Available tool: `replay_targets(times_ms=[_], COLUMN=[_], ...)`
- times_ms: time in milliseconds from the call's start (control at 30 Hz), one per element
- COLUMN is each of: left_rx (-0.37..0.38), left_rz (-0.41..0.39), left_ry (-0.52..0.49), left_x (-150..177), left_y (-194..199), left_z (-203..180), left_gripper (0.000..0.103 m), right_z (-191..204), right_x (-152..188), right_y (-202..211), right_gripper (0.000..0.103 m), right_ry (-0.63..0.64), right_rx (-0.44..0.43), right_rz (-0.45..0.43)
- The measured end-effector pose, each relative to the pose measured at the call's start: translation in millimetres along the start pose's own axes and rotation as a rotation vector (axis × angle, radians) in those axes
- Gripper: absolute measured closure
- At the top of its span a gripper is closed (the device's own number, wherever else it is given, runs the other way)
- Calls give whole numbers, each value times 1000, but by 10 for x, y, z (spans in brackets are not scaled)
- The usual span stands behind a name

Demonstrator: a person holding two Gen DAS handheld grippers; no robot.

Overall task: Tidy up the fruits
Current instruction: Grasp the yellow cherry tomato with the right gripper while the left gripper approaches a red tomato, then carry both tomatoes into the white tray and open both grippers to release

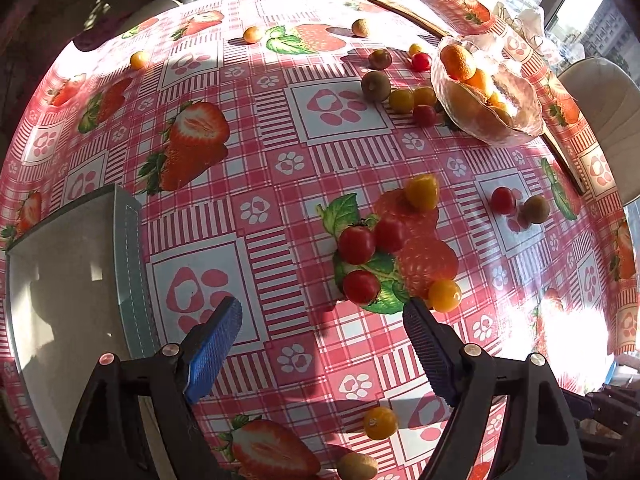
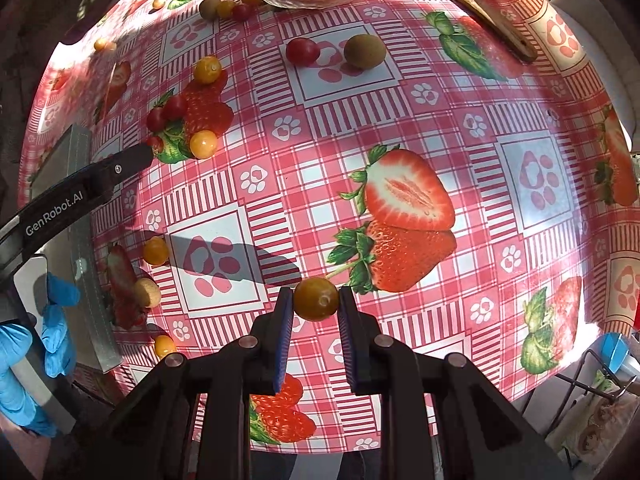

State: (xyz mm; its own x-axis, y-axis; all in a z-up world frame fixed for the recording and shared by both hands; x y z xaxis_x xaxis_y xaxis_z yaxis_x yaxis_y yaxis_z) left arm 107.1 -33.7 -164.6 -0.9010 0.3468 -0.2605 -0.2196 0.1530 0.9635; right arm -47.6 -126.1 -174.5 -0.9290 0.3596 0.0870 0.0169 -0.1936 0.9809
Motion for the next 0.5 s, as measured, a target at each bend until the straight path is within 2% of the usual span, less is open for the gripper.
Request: replay_targets(times_ms=[100,167,200,267,300,333,367,400,500], left_rx=[-6,-13,-23,-38,-33,-27,-21,-12,43], left_rz=[12,18,30,26,18,13,17,24,31], left_ry=[-7,-16,-21,-32,-37,-43,-46,-44,-11], left_x=[-30,-37,-32,-41,-52,-70,-90,-112,-142], left_y=[-105,-149,-177,-205,-202,-196,-203,-211,-178], left_z=[-32,-57,-67,-111,-129,-152,-179,-200,-195], left_gripper=[20,29,38,45,55,73,80,83,83], right_z=[-64,-139,-150,-229,-257,-278,-287,-296,-252], right_x=[18,31,34,30,28,21,21,13,6], right_y=[-7,11,16,53,63,74,90,109,212], right_gripper=[79,79,79,79,79,79,79,79,79], right_ry=[-14,-22,-23,-29,-31,-33,-34,-33,-21], right_rx=[-5,-8,-10,-14,-16,-20,-24,-29,-45], right_rz=[0,-6,-6,-12,-14,-15,-16,-16,-12])
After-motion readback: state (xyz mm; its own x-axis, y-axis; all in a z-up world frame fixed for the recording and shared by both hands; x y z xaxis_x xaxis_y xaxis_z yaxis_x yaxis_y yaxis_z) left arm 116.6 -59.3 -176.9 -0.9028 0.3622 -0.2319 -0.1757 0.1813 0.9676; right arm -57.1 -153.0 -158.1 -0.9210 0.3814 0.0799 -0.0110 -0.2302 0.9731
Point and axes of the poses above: each gripper's, at about its wrist camera, not at the fingertips, and y roughly against the way its jaws point, z to its left, x to its underside, the point moved 10 cm from there along -y, roughly the way its jaws point, and after that the axes turned 1 degree about -z, right-handed, at the moved point
